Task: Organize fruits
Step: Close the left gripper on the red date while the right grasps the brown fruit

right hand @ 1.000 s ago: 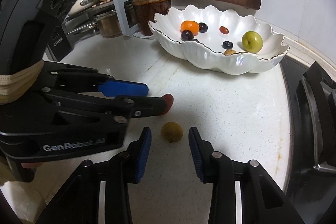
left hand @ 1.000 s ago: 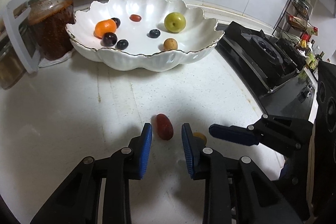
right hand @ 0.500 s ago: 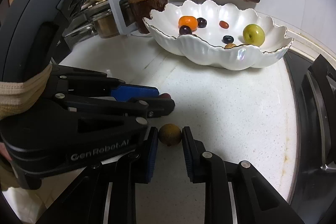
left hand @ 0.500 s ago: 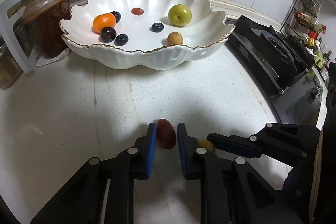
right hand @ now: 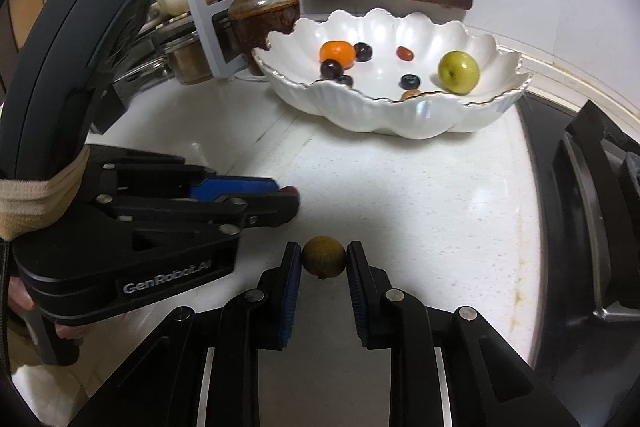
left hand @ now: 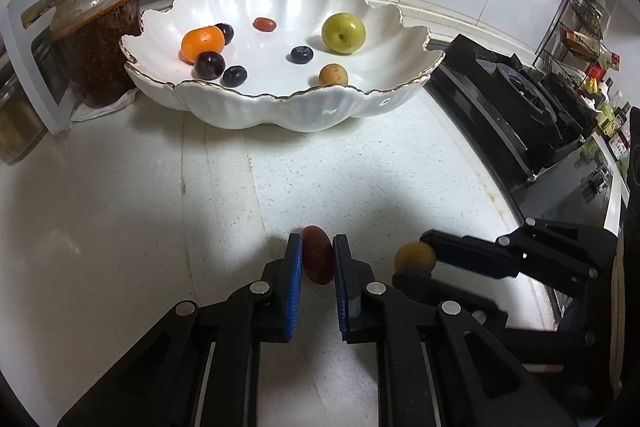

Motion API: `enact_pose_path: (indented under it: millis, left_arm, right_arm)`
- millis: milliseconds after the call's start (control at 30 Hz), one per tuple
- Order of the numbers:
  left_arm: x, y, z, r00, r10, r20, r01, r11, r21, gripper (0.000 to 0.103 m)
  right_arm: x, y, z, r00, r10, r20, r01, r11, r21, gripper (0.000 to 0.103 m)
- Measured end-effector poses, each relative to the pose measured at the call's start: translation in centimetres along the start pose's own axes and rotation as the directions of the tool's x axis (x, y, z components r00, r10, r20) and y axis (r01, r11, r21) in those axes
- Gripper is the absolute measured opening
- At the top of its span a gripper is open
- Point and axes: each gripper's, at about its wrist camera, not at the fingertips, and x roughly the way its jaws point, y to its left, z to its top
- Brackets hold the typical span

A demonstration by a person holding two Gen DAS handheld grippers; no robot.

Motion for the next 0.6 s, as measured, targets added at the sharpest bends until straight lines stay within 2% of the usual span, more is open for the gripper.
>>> enact_pose_path:
  millis: [300,600]
  left_arm:
    - [-1.9,-0.6,0.1,0.999,0.022,0.046,-0.021,1.0,-0.011,0.016]
    - [-5.2,-2.1,0.8,0.987,0.063,0.146,-0.061,0.998,-0.02,0.016]
  right_arm:
    - [-1.8,-0.6,0.4,0.999,-0.021,0.041,0.02,1.0,0.016,0.025]
    - [-4.5,-1.5,1.6,0.994,-0.018,0.104,0.013,0.999,0.046,0.025]
